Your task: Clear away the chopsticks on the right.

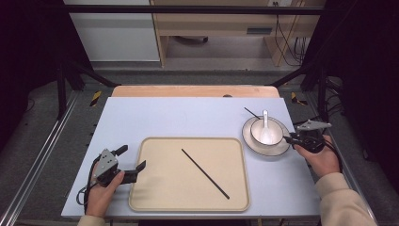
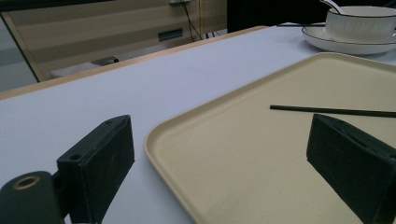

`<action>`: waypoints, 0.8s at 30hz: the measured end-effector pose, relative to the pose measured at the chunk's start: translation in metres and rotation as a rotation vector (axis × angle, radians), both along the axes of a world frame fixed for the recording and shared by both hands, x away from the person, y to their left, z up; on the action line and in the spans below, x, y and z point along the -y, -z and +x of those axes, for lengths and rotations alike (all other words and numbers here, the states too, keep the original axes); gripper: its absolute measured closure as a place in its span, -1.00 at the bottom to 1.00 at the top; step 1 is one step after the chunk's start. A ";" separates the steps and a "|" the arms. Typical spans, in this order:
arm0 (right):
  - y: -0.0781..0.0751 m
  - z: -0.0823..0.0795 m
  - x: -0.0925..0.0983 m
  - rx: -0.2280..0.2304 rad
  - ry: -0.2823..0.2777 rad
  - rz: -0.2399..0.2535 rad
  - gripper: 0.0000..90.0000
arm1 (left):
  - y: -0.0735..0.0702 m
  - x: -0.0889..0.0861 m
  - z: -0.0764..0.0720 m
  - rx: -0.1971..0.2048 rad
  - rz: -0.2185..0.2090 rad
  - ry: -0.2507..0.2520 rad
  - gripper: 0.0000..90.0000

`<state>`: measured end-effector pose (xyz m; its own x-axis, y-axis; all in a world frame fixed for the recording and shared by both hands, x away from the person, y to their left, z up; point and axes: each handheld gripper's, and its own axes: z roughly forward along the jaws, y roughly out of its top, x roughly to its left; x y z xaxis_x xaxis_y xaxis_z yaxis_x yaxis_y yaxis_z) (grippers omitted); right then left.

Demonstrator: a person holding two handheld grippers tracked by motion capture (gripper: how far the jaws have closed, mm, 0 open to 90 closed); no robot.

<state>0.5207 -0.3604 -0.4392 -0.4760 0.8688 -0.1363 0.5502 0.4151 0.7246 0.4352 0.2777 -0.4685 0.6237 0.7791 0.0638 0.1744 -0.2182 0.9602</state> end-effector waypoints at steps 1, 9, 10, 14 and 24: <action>0.002 0.002 -0.001 -0.004 0.001 -0.010 0.51 | 0.000 0.000 0.000 -0.001 0.001 0.001 -0.84; 0.015 0.013 -0.005 -0.036 -0.013 -0.012 0.77 | 0.000 0.001 0.000 -0.002 0.004 0.006 -0.83; 0.016 0.013 -0.006 -0.039 -0.012 -0.010 0.82 | 0.000 0.001 0.000 -0.002 0.004 0.006 -0.83; 0.014 0.009 -0.007 -0.017 -0.001 -0.005 0.90 | 0.000 0.001 0.000 -0.004 0.005 0.004 -0.83; -0.031 -0.052 -0.025 0.209 0.123 0.038 0.90 | 0.000 0.001 0.000 0.000 0.004 -0.001 -0.83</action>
<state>0.4686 -0.3355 -0.4079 -0.3309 0.9250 -0.1869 0.4314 0.3244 0.8418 0.4356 0.2772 -0.4686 0.6227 0.7796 0.0669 0.1742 -0.2215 0.9595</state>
